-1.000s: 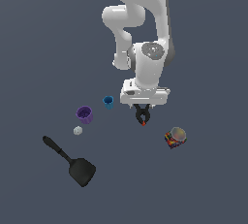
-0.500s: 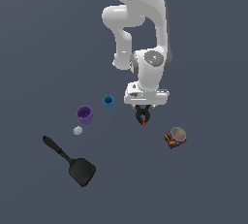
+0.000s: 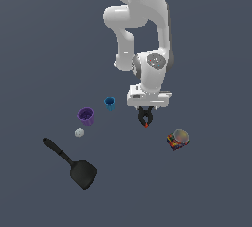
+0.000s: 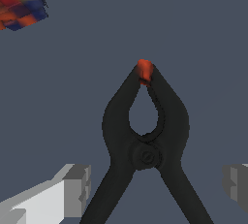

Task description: Pick up a designated object from a clutter of objects.

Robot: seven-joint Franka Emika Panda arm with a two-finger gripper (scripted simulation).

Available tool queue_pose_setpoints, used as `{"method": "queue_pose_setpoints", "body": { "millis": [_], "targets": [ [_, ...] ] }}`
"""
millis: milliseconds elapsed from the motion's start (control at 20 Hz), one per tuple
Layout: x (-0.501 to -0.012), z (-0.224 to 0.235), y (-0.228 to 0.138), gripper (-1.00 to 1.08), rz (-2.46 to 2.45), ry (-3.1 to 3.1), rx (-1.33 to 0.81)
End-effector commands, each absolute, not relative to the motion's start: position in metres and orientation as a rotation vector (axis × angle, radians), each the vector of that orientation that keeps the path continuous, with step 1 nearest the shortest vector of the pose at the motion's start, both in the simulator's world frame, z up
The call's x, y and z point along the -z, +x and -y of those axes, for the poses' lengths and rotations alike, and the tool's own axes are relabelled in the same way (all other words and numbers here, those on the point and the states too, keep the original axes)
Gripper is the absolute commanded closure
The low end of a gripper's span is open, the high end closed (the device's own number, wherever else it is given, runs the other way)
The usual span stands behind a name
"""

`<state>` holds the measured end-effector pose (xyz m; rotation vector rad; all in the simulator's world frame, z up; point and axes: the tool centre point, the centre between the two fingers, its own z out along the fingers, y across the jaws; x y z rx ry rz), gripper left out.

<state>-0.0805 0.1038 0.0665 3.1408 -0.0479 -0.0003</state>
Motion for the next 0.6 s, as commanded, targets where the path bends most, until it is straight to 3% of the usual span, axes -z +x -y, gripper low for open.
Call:
{"method": "queue_pose_setpoints", "body": {
  "millis": [0,550],
  "targets": [
    [-0.061,-0.104,-0.081,-0.92,0.048,3.141,0.001],
    [-0.021,-0.104,-0.082,-0.92,0.048,3.141,0.0]
  ]
}}
